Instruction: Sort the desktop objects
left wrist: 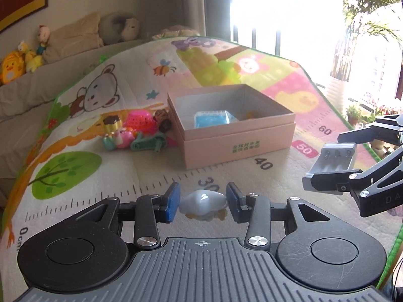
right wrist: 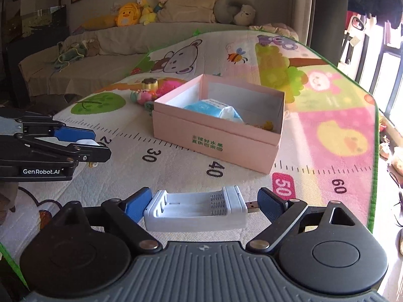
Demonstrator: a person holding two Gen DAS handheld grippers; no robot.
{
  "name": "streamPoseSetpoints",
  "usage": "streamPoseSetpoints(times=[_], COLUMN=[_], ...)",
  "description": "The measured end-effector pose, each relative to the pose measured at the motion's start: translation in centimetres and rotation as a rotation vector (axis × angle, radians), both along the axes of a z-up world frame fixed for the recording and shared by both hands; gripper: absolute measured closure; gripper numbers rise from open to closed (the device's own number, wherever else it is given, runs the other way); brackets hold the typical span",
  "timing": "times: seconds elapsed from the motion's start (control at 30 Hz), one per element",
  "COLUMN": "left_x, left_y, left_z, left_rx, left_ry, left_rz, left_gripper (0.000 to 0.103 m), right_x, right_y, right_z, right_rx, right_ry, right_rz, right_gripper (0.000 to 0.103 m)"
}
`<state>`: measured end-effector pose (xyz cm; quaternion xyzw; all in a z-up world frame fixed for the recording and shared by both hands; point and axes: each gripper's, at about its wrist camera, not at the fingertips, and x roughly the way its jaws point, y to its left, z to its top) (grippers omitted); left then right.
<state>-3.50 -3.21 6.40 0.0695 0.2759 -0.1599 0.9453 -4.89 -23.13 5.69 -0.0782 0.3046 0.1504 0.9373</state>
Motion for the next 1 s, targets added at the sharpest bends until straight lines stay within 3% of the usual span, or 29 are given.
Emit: streamPoseSetpoints(times=[0.2, 0.4, 0.53, 0.67, 0.77, 0.83, 0.93, 1.0], left_x=[0.9, 5.9, 11.0, 16.9, 20.3, 20.6, 17.8, 15.6], left_y=[-0.9, -2.7, -5.0, -6.7, -6.5, -5.1, -1.2, 0.9], left_z=[4.1, 5.2, 4.8, 4.6, 3.9, 3.5, 2.7, 1.5], left_rx=[0.002, 0.022, 0.026, 0.015, -0.009, -0.032, -0.074, -0.037], left_ry=[-0.148, -0.171, -0.166, -0.18, -0.176, -0.158, -0.132, -0.122], left_rz=[-0.011, -0.05, -0.09, -0.088, -0.071, -0.038, -0.008, 0.037], left_gripper=[0.058, 0.058, 0.058, 0.058, 0.047, 0.034, 0.015, 0.013], right_x=[-0.1, 3.3, 8.5, 15.2, 19.7, 22.6, 24.4, 24.5], right_y=[-2.0, -3.0, -3.8, -4.2, -4.0, -3.7, -3.8, -3.6], right_z=[6.5, 10.7, 11.6, 11.3, 10.1, 8.8, 7.2, 6.6], right_rx=[0.052, 0.063, 0.087, 0.141, 0.183, 0.206, 0.241, 0.237], right_ry=[-0.148, -0.237, -0.217, -0.141, -0.105, -0.048, 0.019, 0.031], right_rz=[-0.032, -0.05, -0.087, -0.135, -0.157, -0.156, -0.178, -0.177], right_gripper=[0.012, 0.012, 0.012, 0.012, 0.012, 0.01, 0.009, 0.009])
